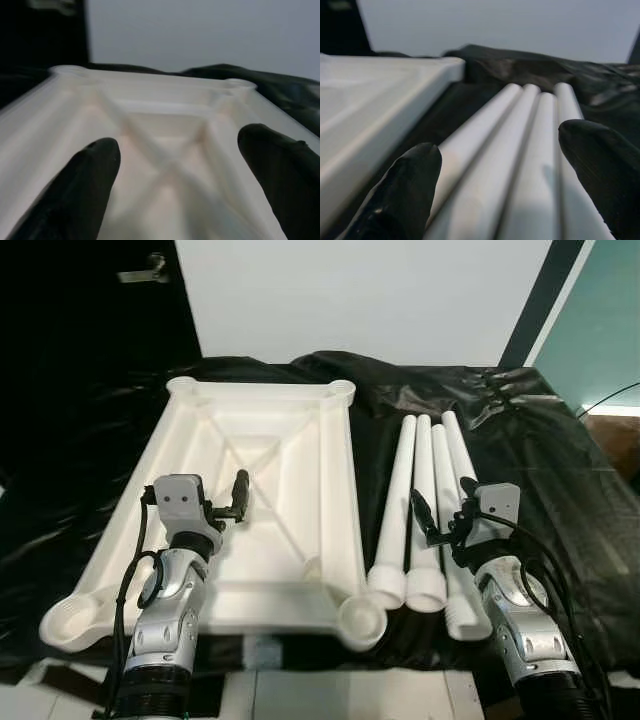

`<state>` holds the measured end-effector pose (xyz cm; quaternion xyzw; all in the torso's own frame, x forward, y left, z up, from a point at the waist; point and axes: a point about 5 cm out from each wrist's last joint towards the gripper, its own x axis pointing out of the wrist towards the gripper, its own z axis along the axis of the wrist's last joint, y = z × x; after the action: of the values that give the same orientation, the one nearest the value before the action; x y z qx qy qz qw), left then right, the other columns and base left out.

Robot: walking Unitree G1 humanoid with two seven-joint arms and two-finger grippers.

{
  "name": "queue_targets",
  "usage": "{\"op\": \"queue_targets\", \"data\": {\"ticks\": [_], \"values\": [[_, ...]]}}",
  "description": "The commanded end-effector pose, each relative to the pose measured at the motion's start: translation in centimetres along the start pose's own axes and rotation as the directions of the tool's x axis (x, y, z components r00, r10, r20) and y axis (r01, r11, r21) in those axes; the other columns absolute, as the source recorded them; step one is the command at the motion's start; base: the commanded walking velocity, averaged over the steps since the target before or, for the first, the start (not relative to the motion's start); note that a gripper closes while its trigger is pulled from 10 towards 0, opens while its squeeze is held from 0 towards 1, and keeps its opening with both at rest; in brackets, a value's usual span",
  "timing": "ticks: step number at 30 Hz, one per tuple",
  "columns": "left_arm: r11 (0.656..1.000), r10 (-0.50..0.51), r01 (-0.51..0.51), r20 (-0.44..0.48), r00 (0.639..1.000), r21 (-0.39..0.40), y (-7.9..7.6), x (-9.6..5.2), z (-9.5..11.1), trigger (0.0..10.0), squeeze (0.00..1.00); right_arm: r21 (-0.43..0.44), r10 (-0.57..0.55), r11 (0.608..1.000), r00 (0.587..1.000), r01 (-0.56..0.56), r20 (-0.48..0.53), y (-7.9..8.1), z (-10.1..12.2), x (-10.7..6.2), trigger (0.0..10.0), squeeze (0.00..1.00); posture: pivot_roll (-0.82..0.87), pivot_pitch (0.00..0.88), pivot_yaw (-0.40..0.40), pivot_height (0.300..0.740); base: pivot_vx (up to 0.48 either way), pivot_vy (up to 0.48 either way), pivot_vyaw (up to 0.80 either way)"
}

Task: Building children table

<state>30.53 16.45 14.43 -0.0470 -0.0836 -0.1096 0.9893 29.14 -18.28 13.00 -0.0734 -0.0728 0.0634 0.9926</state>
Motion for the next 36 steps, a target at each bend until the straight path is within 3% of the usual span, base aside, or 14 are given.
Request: {"op": "queue_targets", "data": {"ticks": [1,10,15,17,22,24,26,27,28,29,30,32,33,36], "values": [[1.0,0.002,-0.002,0.005,1.0,0.001,0.3,-0.2,0.1,10.0,0.0,0.007,0.005,1.0,1.0,-0.005,0.01,0.2,0.2,0.1,10.0,0.0,0.0,0.0,-0.028,0.74,0.0,0.0,0.0],[1.0,0.004,-0.004,0.031,1.0,-0.008,0.4,-0.3,0.4,10.0,0.0,0.004,0.006,1.0,1.0,-0.006,0.005,0.1,0.1,0.0,10.0,0.0,0.0,0.0,-0.024,0.74,0.0,0.0,0.0],[0.993,-0.12,0.12,0.024,0.992,0.012,-0.5,-0.3,1.1,10.0,0.0,0.02,0.004,1.0,1.0,-0.004,-0.004,0.2,0.1,-0.1,10.0,0.0,0.0,0.0,-0.023,0.74,0.0,0.0,0.0],[0.963,-0.266,0.265,0.0,0.964,0.037,-1.3,-0.6,1.8,10.0,0.0,0.043,-0.006,0.999,1.0,0.006,-0.004,0.1,0.5,0.1,10.0,0.0,0.0,0.0,-0.021,0.74,0.0,0.0,0.0],[0.935,-0.352,0.352,-0.022,0.936,0.049,-1.8,-1.1,2.1,10.0,0.0,0.048,-0.009,0.999,1.0,0.009,-0.001,0.1,0.8,0.2,10.0,0.0,0.0,0.0,-0.019,0.74,0.0,0.0,0.0],[0.85,-0.503,0.515,-0.125,0.855,0.107,-2.0,-3.0,2.0,10.0,0.0,0.045,-0.006,0.999,1.0,0.005,0.001,0.1,0.9,0.1,10.0,0.0,0.0,0.0,-0.014,0.74,0.0,0.0,0.0],[0.85,-0.503,0.515,-0.125,0.855,0.107,-2.0,-3.0,2.0,10.0,0.0,0.045,-0.006,0.999,1.0,0.005,0.001,0.1,0.9,0.1,10.0,0.0,0.0,0.0,-0.014,0.74,0.0,0.0,0.0],[0.795,-0.565,0.594,-0.205,0.799,0.126,-1.7,-4.3,1.8,10.0,0.0,0.045,-0.006,0.999,1.0,0.006,-0.002,0.0,0.9,0.1,10.0,0.0,0.0,0.0,-0.014,0.74,0.0,0.0,0.0],[0.795,-0.565,0.594,-0.205,0.799,0.126,-1.7,-4.3,1.8,10.0,0.0,0.045,-0.006,0.999,1.0,0.006,-0.002,0.0,0.9,0.1,10.0,0.0,0.0,0.0,-0.014,0.74,0.0,0.0,0.0],[0.701,-0.628,0.704,-0.372,0.684,0.112,-0.6,-6.6,1.3,10.0,0.0,0.046,-0.009,0.999,1.0,0.009,-0.01,-0.1,0.6,0.0,10.0,0.0,0.01,0.0,-0.015,0.74,0.0,0.0,0.0],[0.68,-0.635,0.728,-0.424,0.645,0.09,-0.1,-7.3,1.1,10.0,0.0,0.045,-0.008,0.999,1.0,0.008,-0.013,0.0,0.6,0.0,10.0,0.0,0.01,0.0,-0.015,0.74,0.0,0.0,0.0],[0.68,-0.635,0.728,-0.424,0.645,0.09,-0.1,-7.3,1.1,10.0,0.0,0.045,-0.008,0.999,1.0,0.008,-0.013,0.0,0.6,0.0,10.0,0.0,0.01,0.0,-0.015,0.74,0.0,0.0,0.0],[0.655,-0.639,0.75,-0.463,0.614,0.09,0.4,-7.9,1.0,10.0,0.0,0.048,-0.002,0.999,1.0,0.003,-0.013,0.1,0.5,0.1,10.0,0.0,0.01,0.0,-0.018,0.74,0.0,0.0,0.0],[0.64,-0.635,0.765,-0.517,0.574,0.063,1.0,-8.6,0.9,10.0,0.0,0.048,0.007,0.999,1.0,-0.006,-0.013,0.4,0.5,0.2,10.0,0.0,0.01,0.0,-0.019,0.74,0.0,0.0,0.0]]}}
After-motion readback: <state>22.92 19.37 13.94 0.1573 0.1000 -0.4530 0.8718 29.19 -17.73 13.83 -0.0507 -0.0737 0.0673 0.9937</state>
